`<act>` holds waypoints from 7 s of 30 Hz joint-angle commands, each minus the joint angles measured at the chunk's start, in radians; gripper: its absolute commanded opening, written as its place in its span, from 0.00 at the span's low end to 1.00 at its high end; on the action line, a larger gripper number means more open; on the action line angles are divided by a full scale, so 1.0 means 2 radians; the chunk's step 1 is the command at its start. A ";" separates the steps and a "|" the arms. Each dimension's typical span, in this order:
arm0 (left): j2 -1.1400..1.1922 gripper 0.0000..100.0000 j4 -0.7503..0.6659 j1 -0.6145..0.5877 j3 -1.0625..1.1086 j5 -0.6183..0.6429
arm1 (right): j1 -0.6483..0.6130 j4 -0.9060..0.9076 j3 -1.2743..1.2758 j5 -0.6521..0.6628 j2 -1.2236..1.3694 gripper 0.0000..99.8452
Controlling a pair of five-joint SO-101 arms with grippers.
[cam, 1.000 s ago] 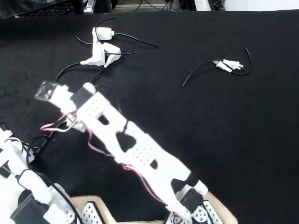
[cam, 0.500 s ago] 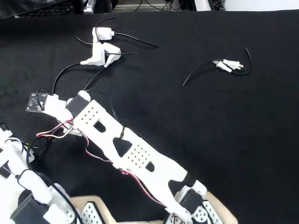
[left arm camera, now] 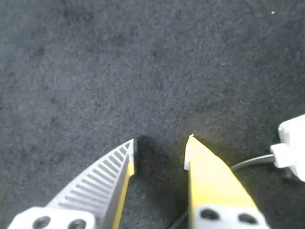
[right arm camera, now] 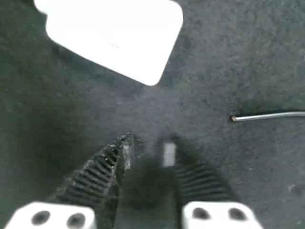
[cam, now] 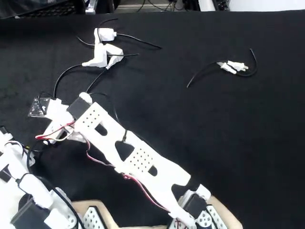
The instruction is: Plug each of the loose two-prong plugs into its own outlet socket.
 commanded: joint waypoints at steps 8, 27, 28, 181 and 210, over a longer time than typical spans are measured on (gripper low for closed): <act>-0.005 0.17 0.008 -0.003 0.004 0.004 | -0.051 -0.035 -0.025 0.117 -0.049 0.31; 0.002 0.17 0.005 -0.282 -0.050 0.150 | -0.064 -0.120 -0.026 0.114 -0.037 0.31; 0.002 0.17 0.005 -0.297 -0.050 0.149 | -0.066 -0.125 -0.026 0.115 -0.037 0.31; -0.347 0.18 -0.156 0.362 0.031 0.302 | 0.029 0.023 0.273 0.015 -0.543 0.01; -0.345 0.18 -0.156 0.142 0.138 0.123 | 0.077 0.017 0.404 -0.061 -0.388 0.22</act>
